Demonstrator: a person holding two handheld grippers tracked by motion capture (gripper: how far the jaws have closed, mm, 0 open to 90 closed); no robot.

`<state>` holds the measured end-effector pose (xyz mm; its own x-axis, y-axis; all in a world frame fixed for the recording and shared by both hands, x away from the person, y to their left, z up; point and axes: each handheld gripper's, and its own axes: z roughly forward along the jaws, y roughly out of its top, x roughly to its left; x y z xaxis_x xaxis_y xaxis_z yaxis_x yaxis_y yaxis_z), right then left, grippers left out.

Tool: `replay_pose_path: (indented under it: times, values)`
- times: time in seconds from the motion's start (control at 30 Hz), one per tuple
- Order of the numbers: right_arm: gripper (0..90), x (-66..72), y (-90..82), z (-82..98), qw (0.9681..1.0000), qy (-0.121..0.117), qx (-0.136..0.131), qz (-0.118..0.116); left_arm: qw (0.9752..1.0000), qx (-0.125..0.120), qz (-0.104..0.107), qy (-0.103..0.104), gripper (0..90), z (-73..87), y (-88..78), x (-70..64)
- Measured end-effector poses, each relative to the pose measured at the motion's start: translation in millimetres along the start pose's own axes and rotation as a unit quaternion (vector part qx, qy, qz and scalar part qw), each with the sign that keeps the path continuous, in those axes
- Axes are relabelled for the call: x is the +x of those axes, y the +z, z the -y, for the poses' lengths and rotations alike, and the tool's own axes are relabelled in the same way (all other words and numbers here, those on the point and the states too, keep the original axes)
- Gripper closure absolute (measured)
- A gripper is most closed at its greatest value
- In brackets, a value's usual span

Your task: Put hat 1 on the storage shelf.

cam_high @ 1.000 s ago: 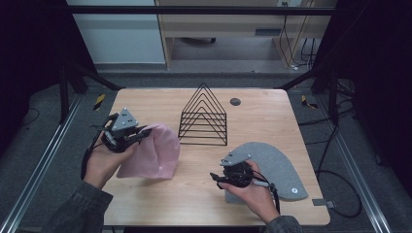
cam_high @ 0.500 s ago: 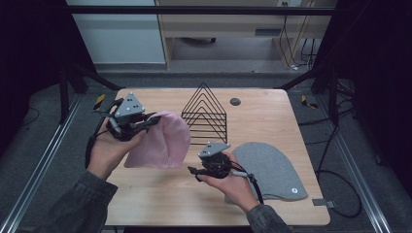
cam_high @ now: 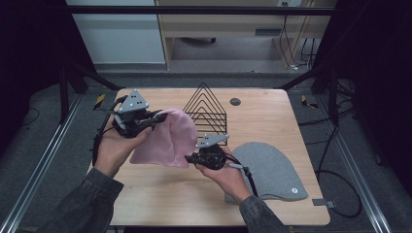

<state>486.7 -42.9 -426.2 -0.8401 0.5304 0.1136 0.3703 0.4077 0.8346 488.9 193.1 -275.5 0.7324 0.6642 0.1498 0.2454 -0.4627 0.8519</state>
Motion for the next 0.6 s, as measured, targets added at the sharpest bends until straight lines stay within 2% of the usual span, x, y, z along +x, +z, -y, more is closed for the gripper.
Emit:
replay_pose_path:
  times: [0.17, 0.2, 0.3, 0.5, 0.6]
  values:
    - [83.7, -3.9, -17.8, -7.5, 0.9999, -0.013, 0.008, 0.004, 1.0000, 0.003, -0.001, 0.008, 83.2, -5.6, 1.0, 0.8]
    - [83.8, -4.2, -21.4, -9.3, 0.9998, -0.015, 0.010, 0.005, 1.0000, 0.001, 0.001, 0.002, 83.1, -7.1, 2.1, 0.9]
    - [83.9, -5.7, -31.9, -16.6, 0.9995, -0.025, 0.015, 0.010, 1.0000, 0.003, -0.004, 0.005, 83.1, -14.8, 2.8, 3.0]
    - [83.9, -9.4, -52.9, -37.1, 0.9989, -0.040, 0.021, 0.012, 1.0000, 0.002, 0.001, -0.007, 82.8, -33.9, 0.4, 8.7]
    - [84.0, -10.6, -64.0, -47.8, 0.9988, -0.042, 0.021, 0.016, 0.9999, 0.005, -0.008, -0.012, 82.8, -41.8, -0.9, 13.3]
